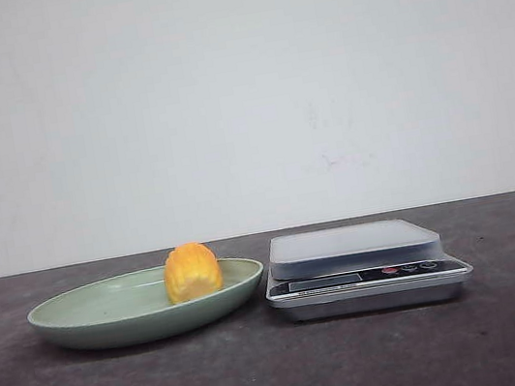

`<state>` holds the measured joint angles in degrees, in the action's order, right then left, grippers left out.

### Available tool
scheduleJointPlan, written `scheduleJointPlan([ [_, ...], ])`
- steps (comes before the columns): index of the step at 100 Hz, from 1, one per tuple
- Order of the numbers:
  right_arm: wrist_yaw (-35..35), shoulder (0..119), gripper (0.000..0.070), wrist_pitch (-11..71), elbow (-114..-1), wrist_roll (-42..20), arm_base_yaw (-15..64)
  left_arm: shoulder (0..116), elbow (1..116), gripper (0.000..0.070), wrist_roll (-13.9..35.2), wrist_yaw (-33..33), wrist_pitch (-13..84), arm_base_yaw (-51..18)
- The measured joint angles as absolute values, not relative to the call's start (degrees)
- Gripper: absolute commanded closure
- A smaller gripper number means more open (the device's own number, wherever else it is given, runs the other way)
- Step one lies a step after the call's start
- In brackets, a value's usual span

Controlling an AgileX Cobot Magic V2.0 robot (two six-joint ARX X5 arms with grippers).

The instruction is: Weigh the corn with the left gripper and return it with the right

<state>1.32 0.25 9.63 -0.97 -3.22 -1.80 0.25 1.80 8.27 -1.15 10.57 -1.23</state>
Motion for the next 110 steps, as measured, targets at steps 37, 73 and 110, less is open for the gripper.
scheduleJointPlan([
  [37,1.32,0.25,0.069,9.63,-0.97,-3.22,-1.83,0.25,1.8,0.0684,8.27,-1.15,10.57,-1.23],
  [73,1.3,0.25,0.069,9.67,-0.97,-3.46,-1.74,0.25,1.8,0.0684,8.29,-1.15,10.57,-1.23],
  [110,1.28,0.25,0.0694,9.8,-0.97,-7.6,-1.65,0.25,1.8,0.0688,18.2,-1.32,10.59,-1.23],
])
